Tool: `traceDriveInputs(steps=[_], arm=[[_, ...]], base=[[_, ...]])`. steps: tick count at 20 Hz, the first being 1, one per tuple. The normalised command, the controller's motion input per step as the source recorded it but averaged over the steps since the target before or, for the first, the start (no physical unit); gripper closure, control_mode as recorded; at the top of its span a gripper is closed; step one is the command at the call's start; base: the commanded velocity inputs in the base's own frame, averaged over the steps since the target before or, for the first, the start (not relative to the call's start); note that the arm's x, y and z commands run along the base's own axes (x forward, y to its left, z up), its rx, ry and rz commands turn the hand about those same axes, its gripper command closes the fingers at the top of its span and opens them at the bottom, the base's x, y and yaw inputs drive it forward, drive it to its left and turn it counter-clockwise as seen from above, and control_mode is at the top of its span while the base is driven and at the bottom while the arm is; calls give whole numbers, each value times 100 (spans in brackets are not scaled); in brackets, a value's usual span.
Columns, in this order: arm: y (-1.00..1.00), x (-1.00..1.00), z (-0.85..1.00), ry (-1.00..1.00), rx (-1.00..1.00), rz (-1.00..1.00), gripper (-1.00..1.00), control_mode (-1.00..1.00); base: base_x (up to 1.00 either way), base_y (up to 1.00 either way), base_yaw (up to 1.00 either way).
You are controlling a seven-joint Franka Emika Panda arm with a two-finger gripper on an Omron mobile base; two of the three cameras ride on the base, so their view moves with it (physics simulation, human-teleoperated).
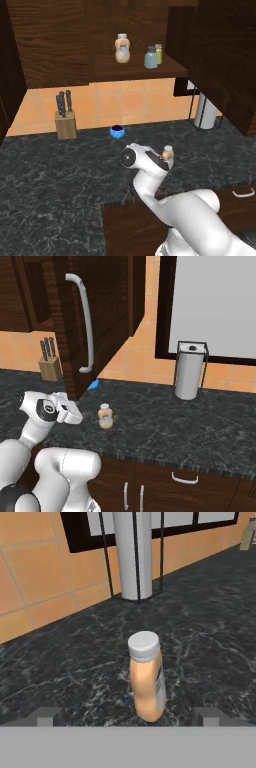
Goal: Put the shaker and condiment bottle from the counter next to their counterparts in the cabinet.
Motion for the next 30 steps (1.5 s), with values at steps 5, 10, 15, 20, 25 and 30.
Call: traceDriveInputs(steps=[5, 10, 15, 20, 25, 30], arm=[[-58, 2, -70, -6, 4, 5, -100, -100], [-67, -12, -42, -9, 6, 2, -100, -100], [-51, -50, -8, -11, 4, 0, -100, -100], [-34, 3, -44, -1, 1, 2, -100, -100], [-44, 9, -61, 0, 4, 5, -100, -100], [-47, 0, -69, 0, 7, 2, -100, -100]], base=[[0, 0, 0], [0, 0, 0], [0, 0, 0], [0, 0, 0], [0, 0, 0], [0, 0, 0]])
